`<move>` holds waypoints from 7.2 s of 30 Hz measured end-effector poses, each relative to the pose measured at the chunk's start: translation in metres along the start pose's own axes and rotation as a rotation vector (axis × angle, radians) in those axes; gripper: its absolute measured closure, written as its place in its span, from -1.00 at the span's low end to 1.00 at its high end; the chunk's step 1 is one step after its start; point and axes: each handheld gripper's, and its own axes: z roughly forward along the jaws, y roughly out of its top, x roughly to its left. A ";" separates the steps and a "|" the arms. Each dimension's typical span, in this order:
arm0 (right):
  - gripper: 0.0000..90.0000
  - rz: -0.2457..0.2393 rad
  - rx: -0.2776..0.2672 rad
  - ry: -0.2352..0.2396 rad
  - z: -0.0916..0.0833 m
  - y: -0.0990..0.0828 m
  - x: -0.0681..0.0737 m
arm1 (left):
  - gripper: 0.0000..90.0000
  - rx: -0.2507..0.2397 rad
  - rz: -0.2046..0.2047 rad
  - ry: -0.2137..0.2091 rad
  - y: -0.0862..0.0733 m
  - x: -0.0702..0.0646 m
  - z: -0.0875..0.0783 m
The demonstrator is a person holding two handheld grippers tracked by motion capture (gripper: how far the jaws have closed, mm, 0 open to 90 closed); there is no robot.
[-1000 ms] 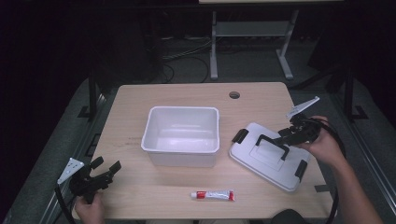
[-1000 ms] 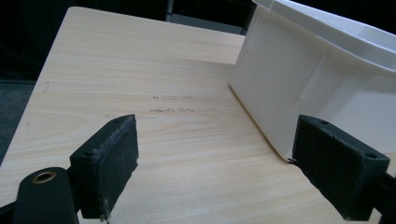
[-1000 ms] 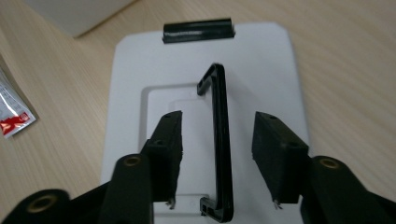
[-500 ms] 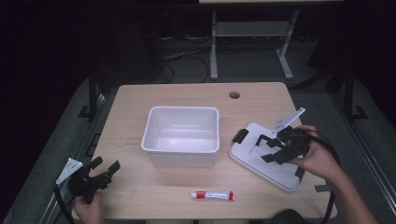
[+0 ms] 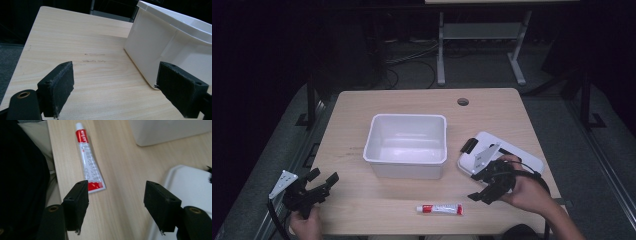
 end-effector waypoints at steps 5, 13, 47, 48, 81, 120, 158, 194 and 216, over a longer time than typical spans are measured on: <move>-0.19 -0.036 0.004 0.038 0.016 0.011 0.007 | -0.70 0.002 -0.001 -0.002 0.000 0.000 0.001; -0.16 -0.100 0.038 0.079 0.039 0.028 0.018 | -0.70 0.006 0.002 -0.010 0.000 -0.001 0.002; 0.08 -0.178 0.108 0.189 0.098 0.055 0.026 | -0.70 0.008 -0.001 -0.015 0.000 -0.002 0.003; 0.09 -0.181 0.112 0.189 0.099 0.055 0.026 | -0.70 0.008 -0.002 -0.014 0.000 -0.002 0.003; 0.41 -0.218 0.169 0.161 0.116 0.056 0.027 | -0.70 0.003 -0.007 -0.018 -0.001 0.000 0.002; 0.57 -0.204 0.128 0.195 0.093 0.065 0.022 | -0.70 0.004 -0.003 -0.021 -0.001 -0.001 0.003; 0.57 -0.272 0.054 0.115 -0.009 0.164 -0.003 | -0.70 0.000 -0.010 -0.023 -0.001 0.000 0.003; 0.57 -0.189 0.117 0.103 0.027 0.192 -0.052 | -0.70 -0.003 -0.019 -0.028 -0.001 0.001 0.002; 0.57 -0.162 0.142 0.122 0.051 0.191 -0.063 | -0.70 -0.006 -0.020 -0.028 0.000 0.002 0.002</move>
